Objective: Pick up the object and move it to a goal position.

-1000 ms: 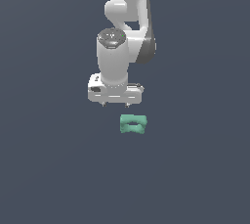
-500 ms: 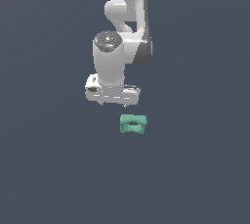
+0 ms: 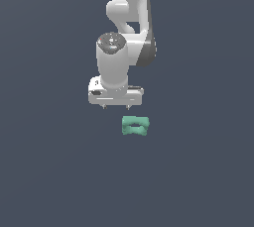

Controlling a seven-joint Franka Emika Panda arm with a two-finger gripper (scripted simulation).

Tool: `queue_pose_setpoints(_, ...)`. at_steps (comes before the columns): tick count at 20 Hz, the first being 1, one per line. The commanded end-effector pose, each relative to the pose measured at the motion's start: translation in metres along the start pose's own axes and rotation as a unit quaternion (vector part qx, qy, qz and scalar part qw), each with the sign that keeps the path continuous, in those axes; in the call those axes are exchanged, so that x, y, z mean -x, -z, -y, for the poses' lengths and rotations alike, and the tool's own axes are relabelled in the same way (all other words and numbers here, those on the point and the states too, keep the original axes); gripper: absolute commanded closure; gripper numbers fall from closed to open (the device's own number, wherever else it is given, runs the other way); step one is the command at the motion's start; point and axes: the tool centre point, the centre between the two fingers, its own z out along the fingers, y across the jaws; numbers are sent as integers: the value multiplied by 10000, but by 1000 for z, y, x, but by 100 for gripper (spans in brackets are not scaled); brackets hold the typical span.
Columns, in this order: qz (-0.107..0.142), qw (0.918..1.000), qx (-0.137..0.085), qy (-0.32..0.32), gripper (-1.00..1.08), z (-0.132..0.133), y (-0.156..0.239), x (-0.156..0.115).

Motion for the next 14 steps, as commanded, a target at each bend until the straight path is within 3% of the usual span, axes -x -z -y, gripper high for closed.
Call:
queue_pose_setpoints(1, -1, 9998, 1, 217, -92, 2, -1, -1)
queue_pose_setpoints(8, -5, 9940, 5, 1095, -92, 12, -4, -6)
queue_pose_setpoints(14, -13, 9799, 4, 1992, -92, 21, -6, -10)
